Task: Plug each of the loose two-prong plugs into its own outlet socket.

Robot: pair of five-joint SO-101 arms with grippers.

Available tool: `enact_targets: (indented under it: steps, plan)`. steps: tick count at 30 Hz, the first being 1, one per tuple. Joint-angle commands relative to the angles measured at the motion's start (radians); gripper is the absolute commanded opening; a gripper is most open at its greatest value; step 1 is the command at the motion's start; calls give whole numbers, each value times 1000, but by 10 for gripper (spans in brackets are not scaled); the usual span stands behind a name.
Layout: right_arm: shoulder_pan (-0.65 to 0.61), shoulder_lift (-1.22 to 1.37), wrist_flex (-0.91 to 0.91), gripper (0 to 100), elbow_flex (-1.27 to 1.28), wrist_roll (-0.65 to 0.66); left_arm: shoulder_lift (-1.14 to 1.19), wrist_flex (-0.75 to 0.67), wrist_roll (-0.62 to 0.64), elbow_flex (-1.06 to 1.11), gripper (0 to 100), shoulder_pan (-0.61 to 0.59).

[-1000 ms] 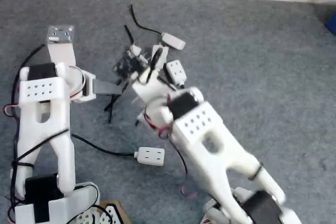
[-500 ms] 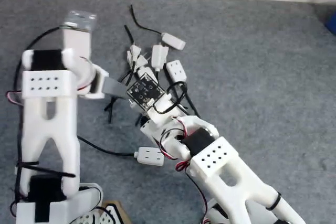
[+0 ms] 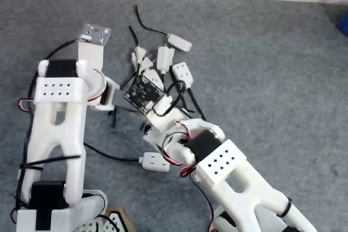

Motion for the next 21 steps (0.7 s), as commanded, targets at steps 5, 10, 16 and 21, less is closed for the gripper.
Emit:
enact_targets:
  steps: [5, 10, 16, 21]
  plan:
    - [-10, -4, 93, 6, -188, -3, -2, -69, -9, 54, 512, -18]
    - [-10, -2, 125, 6, -229, -3, -2, -68, -9, 58, 512, -13]
    - [-10, -1, 157, 6, -236, -2, -2, -71, -9, 68, 512, -16]
    - [-12, 30, 246, 6, -239, 3, -4, -101, -6, 22, 511, -85]
